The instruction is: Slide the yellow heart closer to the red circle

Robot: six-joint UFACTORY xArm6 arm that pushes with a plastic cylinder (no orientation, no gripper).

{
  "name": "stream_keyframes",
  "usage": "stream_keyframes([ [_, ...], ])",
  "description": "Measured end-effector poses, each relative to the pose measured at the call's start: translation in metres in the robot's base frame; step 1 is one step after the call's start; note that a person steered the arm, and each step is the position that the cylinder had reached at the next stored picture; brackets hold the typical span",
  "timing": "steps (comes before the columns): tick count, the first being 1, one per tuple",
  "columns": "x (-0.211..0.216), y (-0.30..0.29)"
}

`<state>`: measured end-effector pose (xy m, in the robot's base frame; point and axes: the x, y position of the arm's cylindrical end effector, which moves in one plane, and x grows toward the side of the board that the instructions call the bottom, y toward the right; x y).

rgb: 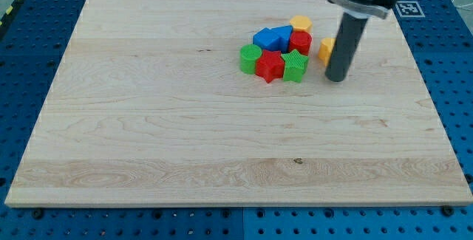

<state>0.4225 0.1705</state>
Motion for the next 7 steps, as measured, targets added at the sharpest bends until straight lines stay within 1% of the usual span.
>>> stream_keyframes([
  [1, 0.0, 0.03],
  [2, -0.013, 0.039],
  [3, -0.034, 0.036],
  [4, -0.042, 0.02],
  [7, -0.044, -0.027],
])
